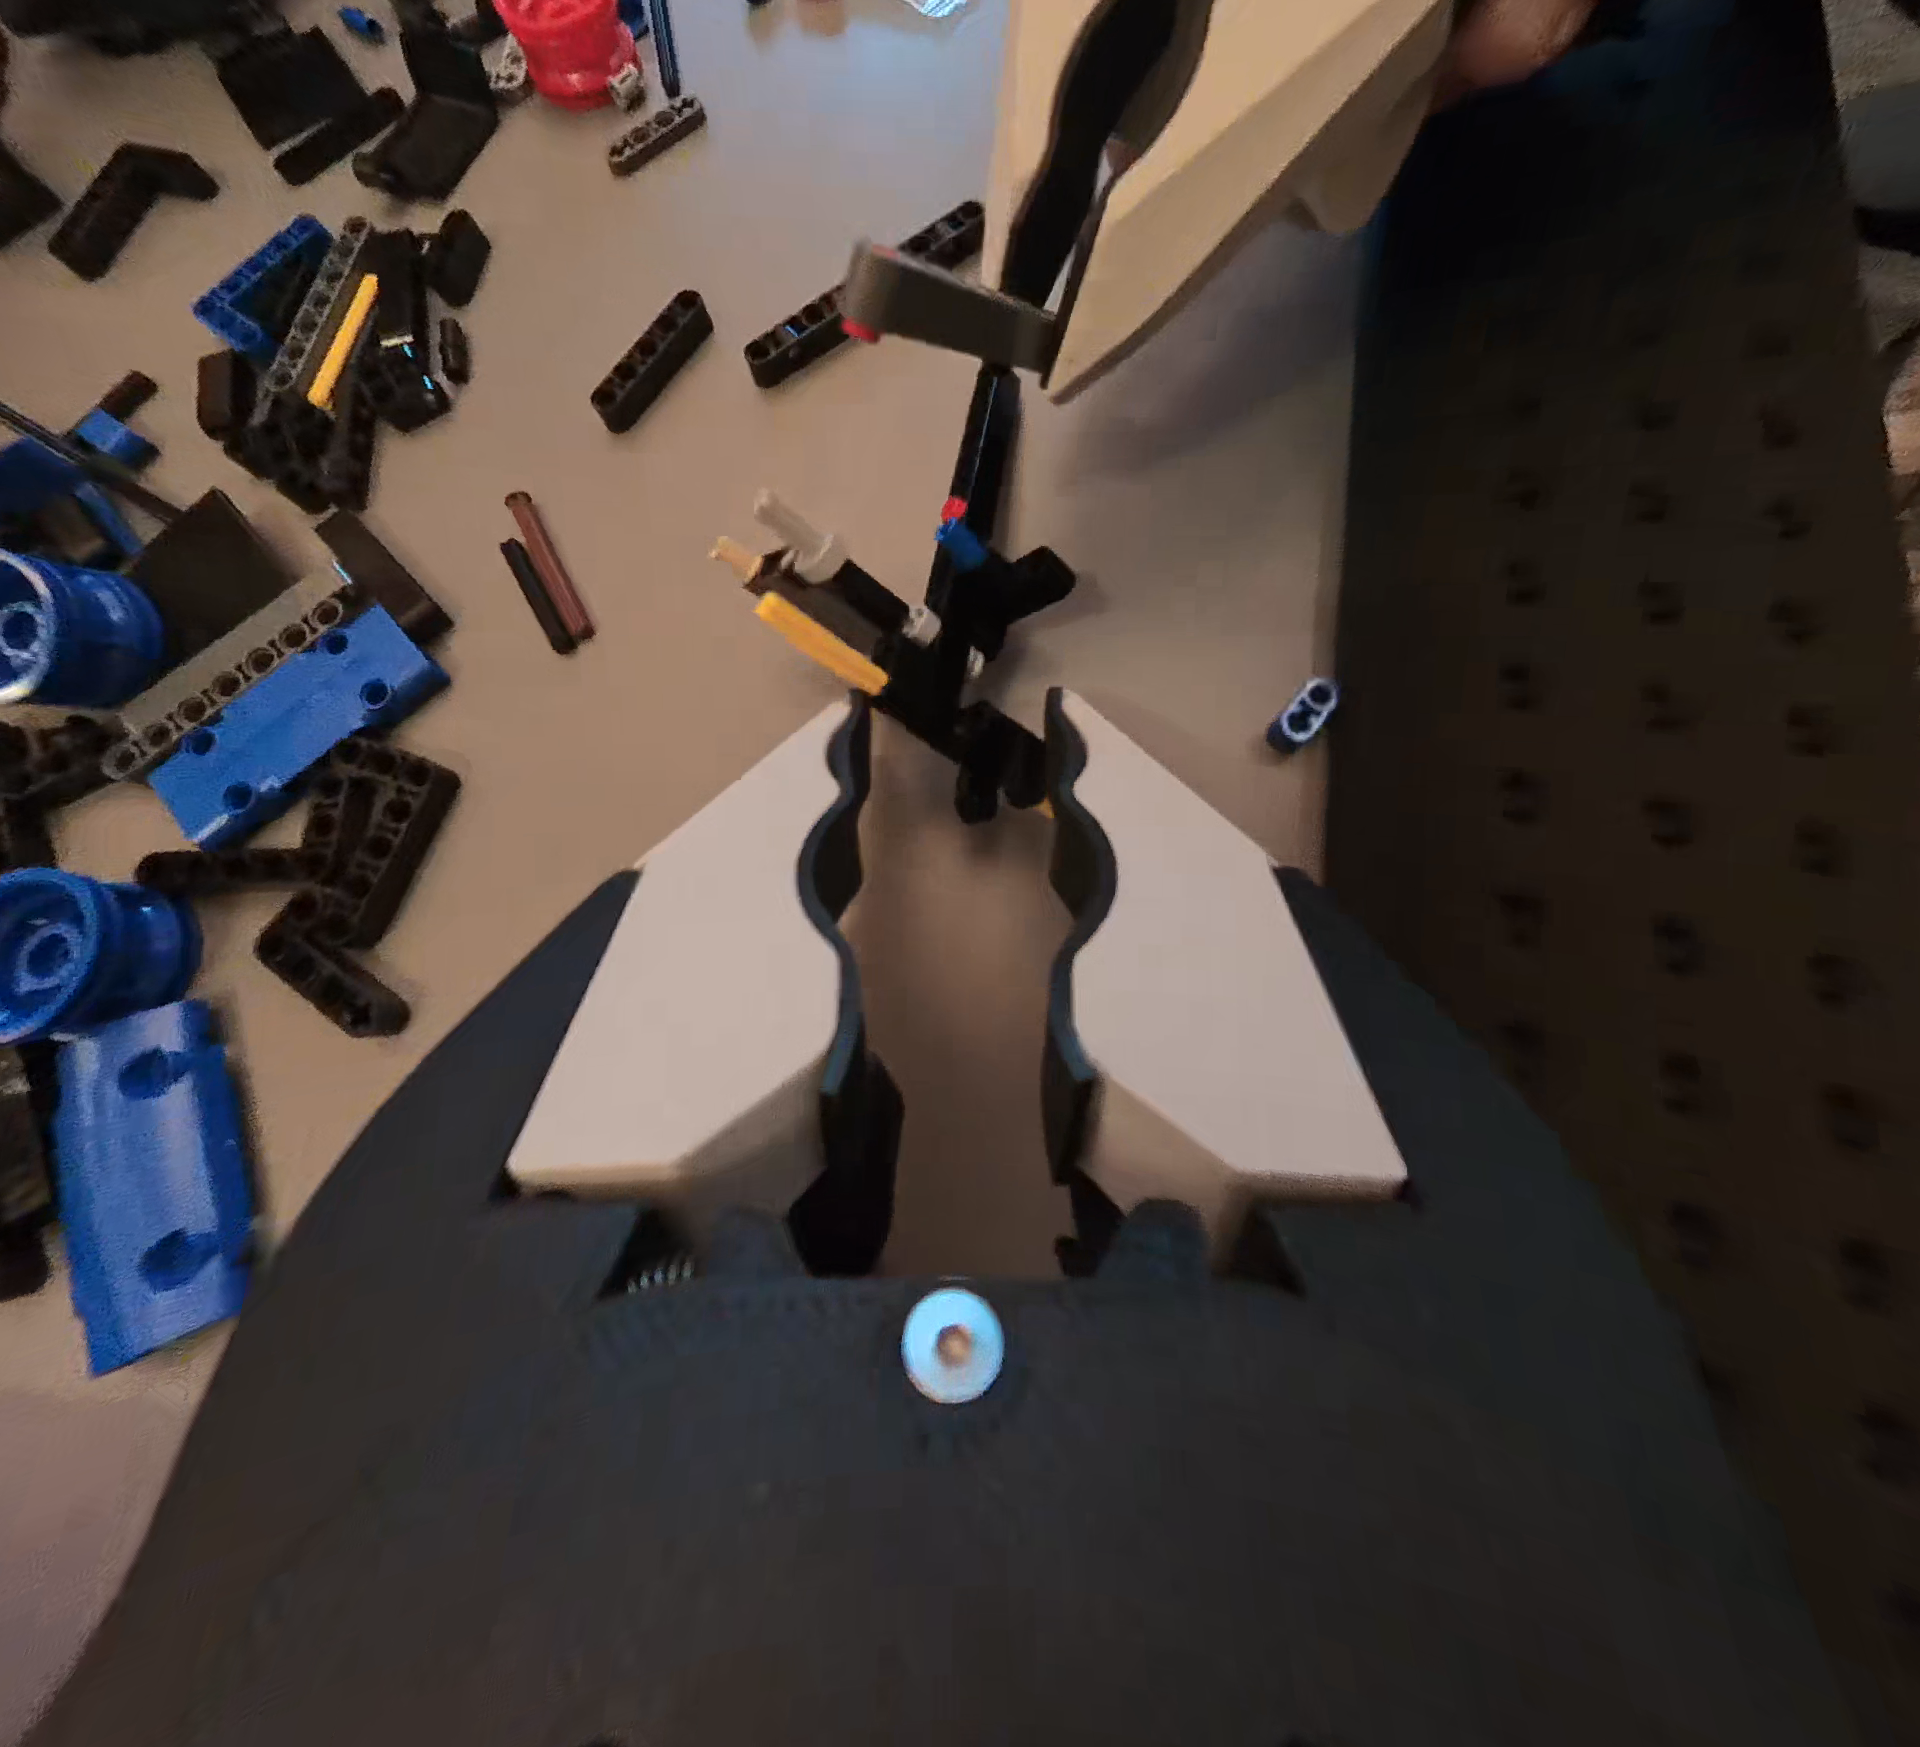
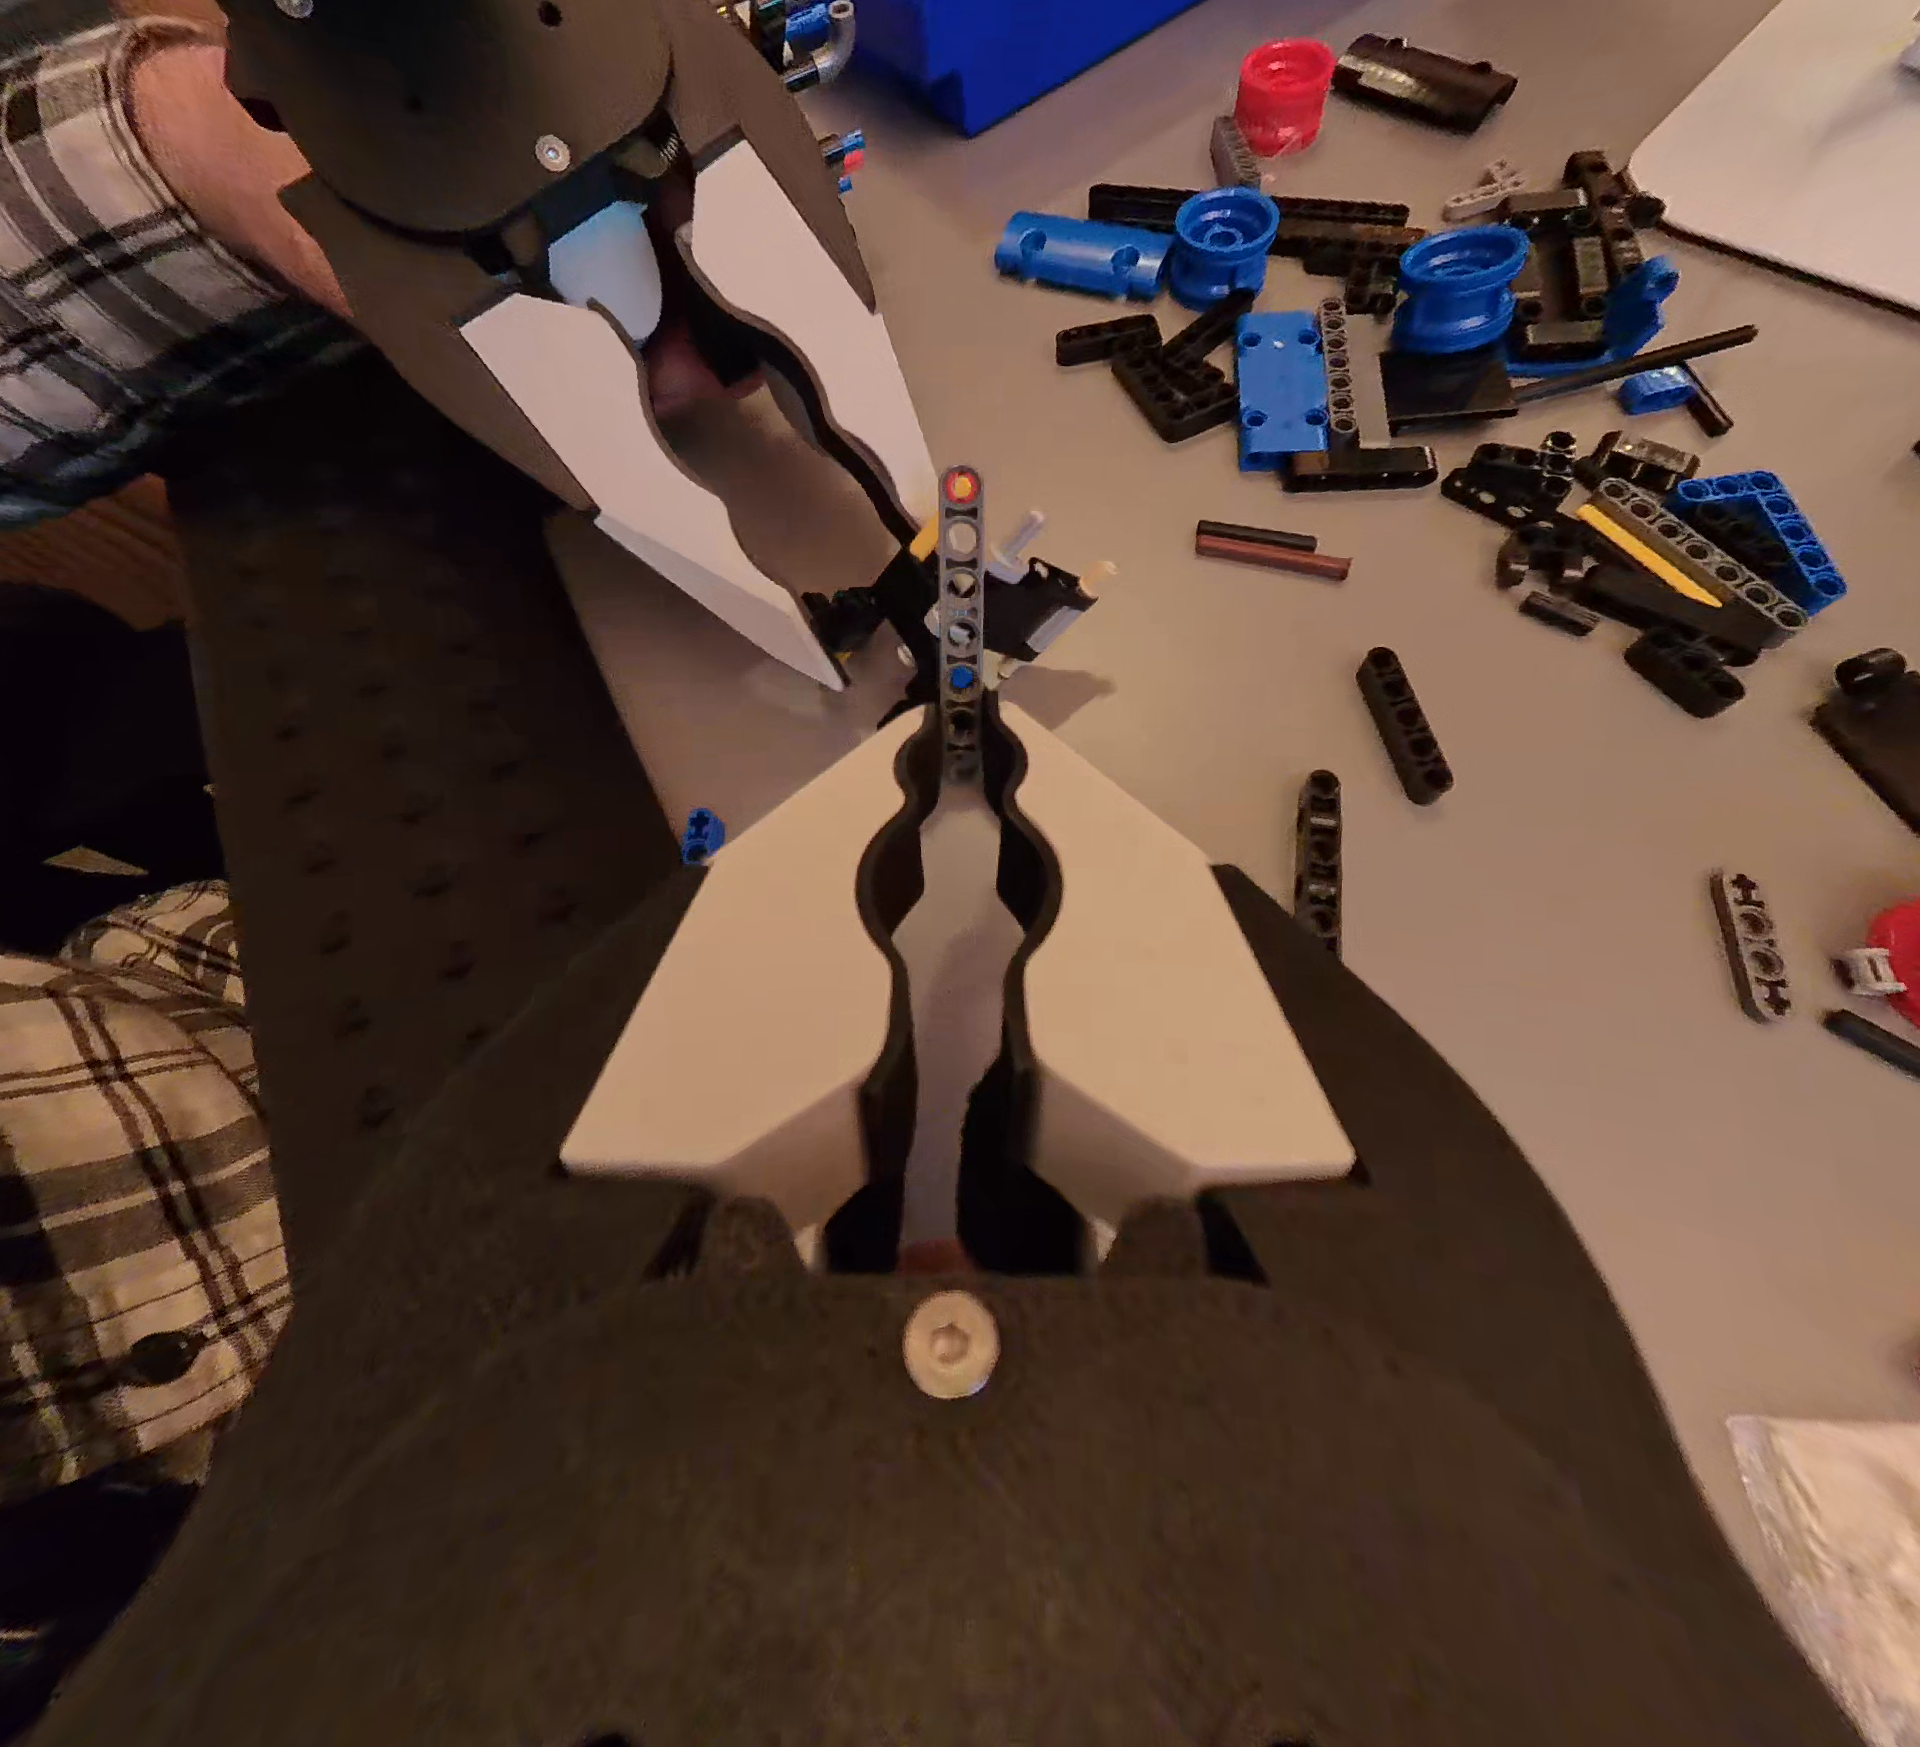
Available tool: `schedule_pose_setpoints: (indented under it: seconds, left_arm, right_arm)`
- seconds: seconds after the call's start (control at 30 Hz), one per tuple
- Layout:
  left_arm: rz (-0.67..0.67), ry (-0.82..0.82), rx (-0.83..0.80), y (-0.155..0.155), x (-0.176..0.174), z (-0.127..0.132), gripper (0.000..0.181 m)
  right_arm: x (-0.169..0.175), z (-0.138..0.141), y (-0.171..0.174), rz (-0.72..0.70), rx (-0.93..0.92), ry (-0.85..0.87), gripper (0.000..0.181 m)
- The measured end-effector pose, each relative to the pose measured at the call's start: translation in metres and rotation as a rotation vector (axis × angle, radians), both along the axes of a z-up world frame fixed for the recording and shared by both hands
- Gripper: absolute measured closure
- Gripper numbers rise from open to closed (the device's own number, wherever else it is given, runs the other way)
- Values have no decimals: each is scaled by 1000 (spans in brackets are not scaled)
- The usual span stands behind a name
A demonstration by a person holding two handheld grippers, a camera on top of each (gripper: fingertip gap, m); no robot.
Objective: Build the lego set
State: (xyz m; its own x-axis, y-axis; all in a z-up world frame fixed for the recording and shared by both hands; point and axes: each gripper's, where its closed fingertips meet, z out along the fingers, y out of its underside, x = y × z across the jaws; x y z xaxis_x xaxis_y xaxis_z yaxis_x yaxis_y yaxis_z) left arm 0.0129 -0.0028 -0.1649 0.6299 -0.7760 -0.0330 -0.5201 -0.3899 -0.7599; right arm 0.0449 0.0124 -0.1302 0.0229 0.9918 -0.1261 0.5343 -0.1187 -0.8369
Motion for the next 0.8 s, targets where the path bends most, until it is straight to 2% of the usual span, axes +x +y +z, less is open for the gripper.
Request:
schedule_pose_setpoints:
  seconds: [0.3, 0.37, 0.47, 0.63, 0.73, 0.8]
  left_arm:
    - [170, -328, -262, 12, 4, 9, 172]
    - [179, -338, -276, 13, 4, 9, 171]
    - [159, -162, -157, 14, -6, 5, 148]
    - [16, 172, 253, 13, -9, 31, 138]
    - [-112, 330, 342, 4, -2, 26, 133]
    - [-160, 395, 324, -2, -1, 14, 131]
  right_arm:
    - [5, -1, 14, -37, 5, 1, 175]
    - [6, -7, 20, -54, 54, -31, 175]
    - [5, -17, 26, -63, 109, -78, 175]
    - [6, -18, 30, -69, 105, -72, 175]
    - [6, -19, 30, -67, 109, -69, 175]
    - [6, -17, 29, -66, 109, -60, 175]
